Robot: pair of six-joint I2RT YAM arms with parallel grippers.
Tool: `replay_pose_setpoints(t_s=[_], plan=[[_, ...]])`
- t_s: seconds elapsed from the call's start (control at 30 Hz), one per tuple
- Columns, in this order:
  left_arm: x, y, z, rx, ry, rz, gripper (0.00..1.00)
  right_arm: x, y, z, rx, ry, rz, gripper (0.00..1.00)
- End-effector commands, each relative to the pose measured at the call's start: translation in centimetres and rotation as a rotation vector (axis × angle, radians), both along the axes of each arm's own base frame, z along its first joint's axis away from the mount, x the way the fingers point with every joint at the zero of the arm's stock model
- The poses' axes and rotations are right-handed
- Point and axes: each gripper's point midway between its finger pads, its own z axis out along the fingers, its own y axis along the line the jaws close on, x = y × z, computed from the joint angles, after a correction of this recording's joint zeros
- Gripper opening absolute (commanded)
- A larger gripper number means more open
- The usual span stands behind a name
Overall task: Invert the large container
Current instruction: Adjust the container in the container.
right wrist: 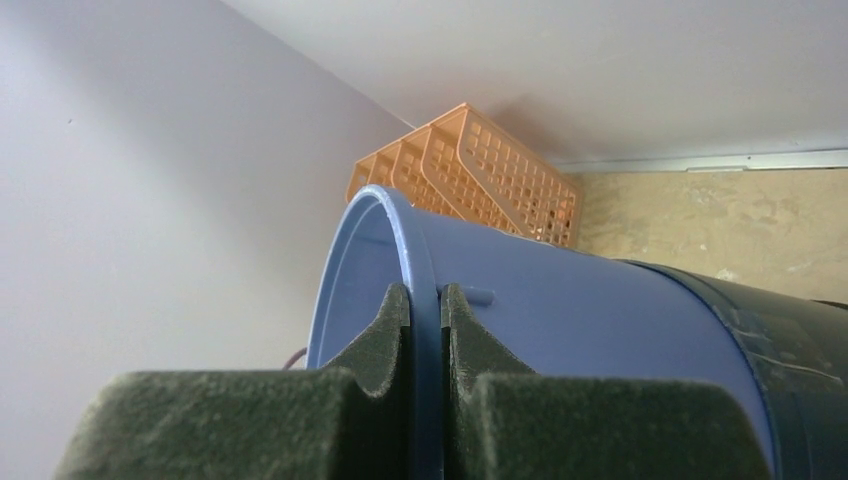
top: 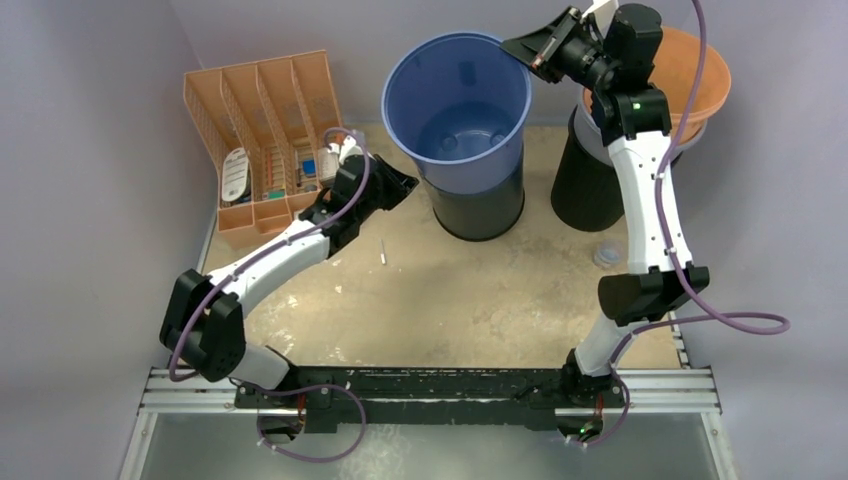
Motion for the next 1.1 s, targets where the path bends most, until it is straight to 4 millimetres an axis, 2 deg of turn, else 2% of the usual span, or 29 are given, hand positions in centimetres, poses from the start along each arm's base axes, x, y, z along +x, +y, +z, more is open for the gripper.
replay_pose_setpoints(t_s=[0.0,0.17,0.2,0.37,0.47,0.6,0.7,0.93,1.07], plan=[[0.1,1.9,7.6,0.046,-0.177,0.039,0.0,-6.8,-0.7,11.6,0.047,-0.355,0.01,0.0],[-0.4,5.4,13.0,0.197,-0.276,0.115,0.07,-5.3,-1.9,8.6,-0.034,-0.286,-0.061,0.0],[-0.6,6.1,14.7,0.219,-0.303,0.133,0.08,-5.1,-2.1,8.1,-0.041,-0.275,-0.073,0.0],[-1.8,9.3,19.8,0.356,-0.396,0.197,0.15,-4.3,-3.2,6.4,-0.077,-0.238,-0.123,0.0],[-2.5,10.3,23.1,0.423,-0.469,0.192,0.2,-4.0,-3.9,5.5,-0.098,-0.218,-0.157,0.0],[-3.2,9.8,26.1,0.466,-0.527,0.128,0.29,-3.7,-4.8,4.0,-0.141,-0.183,-0.179,0.0],[-3.5,9.0,27.1,0.453,-0.545,0.078,0.35,-3.5,-5.5,2.7,-0.19,-0.151,-0.199,0.0],[-3.2,5.4,26.3,0.405,-0.529,-0.074,0.46,-3.7,-5.7,0.7,-0.222,-0.109,-0.188,0.0],[-4.2,4.1,27.2,0.421,-0.573,-0.144,0.5,-3.6,-5.5,0.1,-0.222,-0.095,-0.178,0.0]])
